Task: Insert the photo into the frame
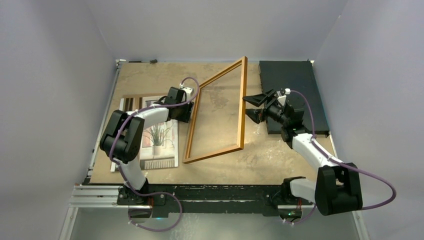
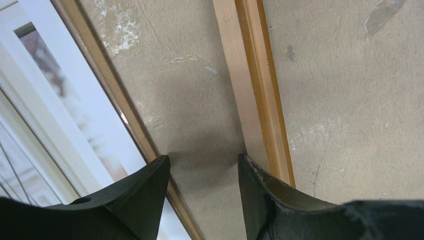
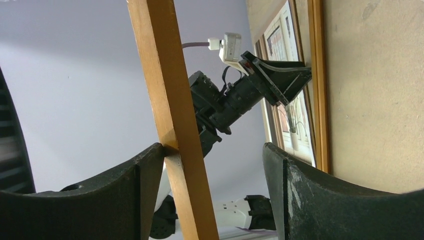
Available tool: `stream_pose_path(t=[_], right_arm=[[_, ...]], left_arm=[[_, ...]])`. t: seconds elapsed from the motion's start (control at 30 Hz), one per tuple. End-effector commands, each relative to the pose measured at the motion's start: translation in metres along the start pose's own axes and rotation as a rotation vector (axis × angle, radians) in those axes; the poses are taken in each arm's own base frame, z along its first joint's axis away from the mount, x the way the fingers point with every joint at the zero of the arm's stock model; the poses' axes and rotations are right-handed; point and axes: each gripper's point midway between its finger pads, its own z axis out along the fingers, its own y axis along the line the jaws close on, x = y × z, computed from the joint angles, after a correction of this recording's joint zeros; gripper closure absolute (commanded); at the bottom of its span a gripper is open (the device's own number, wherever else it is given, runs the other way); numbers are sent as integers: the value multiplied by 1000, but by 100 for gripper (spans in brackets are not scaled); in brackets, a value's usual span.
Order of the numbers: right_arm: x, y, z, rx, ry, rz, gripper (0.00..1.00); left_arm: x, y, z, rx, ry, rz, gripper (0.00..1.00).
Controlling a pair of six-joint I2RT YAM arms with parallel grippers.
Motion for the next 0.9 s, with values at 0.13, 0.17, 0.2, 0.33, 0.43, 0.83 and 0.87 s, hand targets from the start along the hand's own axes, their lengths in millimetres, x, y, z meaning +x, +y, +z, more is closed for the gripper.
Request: stream_pose_path(t=[0.13,0.17,0.2,0.33,0.43,0.83,0.87], right_arm=[[-2,-9,-4,-45,8,45,18],[-4,-9,-6,-52,2,46,16],[-6,-9,-6,-54,0,44,16],[-6,-14,-6,-46,17,39,15],[-7,-15,-6,-50,13,45,15],[-52,-56,2,392,-38,-286,29],[-57,-58,2,404,-55,-322,29]], left_arm=[[32,-7,9,36,80,2,50],[33,-6,9,35,80,5,51],[34,-6,9,33,83,5,51],[41,-3,11,26,100,10,51],[42,-3,13,27,104,2,52],[28,-7,2,67,97,-2,54],[27,-7,1,71,96,2,55]])
